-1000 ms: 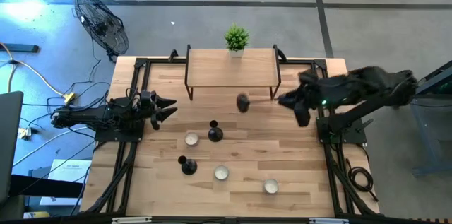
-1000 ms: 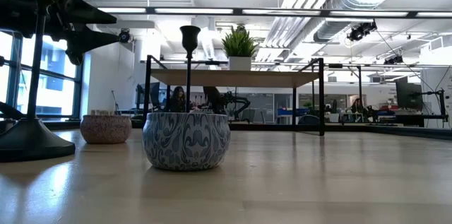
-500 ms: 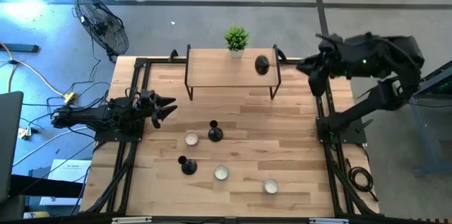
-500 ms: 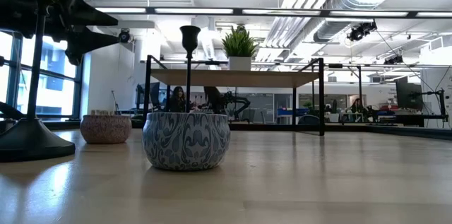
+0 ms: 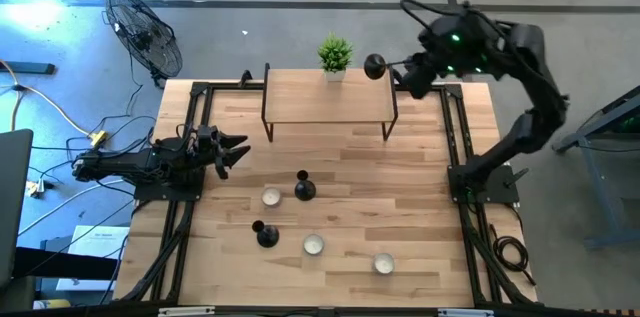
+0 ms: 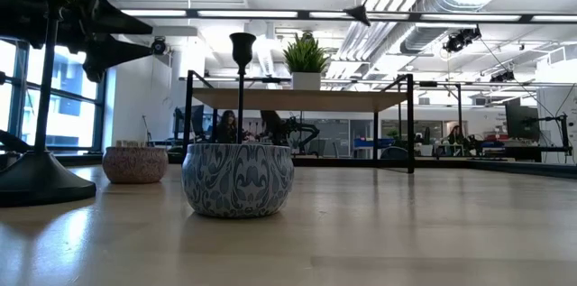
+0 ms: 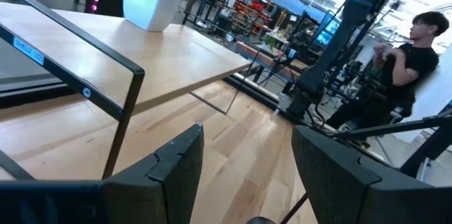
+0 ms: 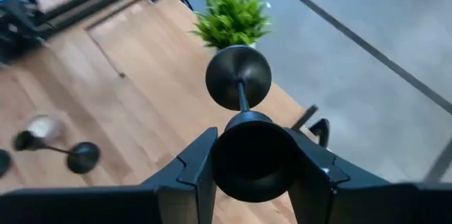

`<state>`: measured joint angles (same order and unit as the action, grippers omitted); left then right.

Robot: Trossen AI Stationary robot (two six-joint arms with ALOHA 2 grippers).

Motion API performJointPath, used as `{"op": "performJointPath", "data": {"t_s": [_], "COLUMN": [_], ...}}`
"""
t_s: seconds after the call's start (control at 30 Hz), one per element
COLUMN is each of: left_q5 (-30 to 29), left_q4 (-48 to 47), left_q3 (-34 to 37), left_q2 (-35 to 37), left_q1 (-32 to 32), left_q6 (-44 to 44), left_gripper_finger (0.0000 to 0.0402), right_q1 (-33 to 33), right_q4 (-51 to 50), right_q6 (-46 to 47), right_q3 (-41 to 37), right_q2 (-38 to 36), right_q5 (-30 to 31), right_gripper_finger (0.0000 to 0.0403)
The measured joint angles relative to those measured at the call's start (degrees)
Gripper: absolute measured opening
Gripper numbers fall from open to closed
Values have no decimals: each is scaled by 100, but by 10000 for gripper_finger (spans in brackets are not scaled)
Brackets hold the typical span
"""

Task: Pick & Place candle stick holders
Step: Put the right black candle holder on the shelf

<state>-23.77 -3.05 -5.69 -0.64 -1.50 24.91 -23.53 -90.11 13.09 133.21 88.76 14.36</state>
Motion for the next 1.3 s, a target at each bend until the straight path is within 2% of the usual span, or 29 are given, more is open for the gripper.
{"op": "performJointPath", "data": {"t_s": [0.2, 0.47, 1.03, 1.3], "left_q5": [-127, -128, -114, -114], "left_q4": [-8, -13, -186, -168], "left_q3": [0, 0, 0, 0], "left_q2": [0, 0, -1, 0], "left_q1": [0, 0, 0, 0], "left_q6": [-66, -65, -48, -21], "left_gripper_finger": [213, 213, 213, 213], "right_q1": [-639, -945, -1408, -2119], "right_q4": [11, 13, 14, 3], "right_q6": [-457, -816, -1276, -1394], "right_q3": [2, 1, 167, 129], "right_q2": [546, 1053, 1112, 1200], "right_q5": [-364, -832, -1135, -1178], "right_gripper_finger": [123, 123, 123, 123]}}
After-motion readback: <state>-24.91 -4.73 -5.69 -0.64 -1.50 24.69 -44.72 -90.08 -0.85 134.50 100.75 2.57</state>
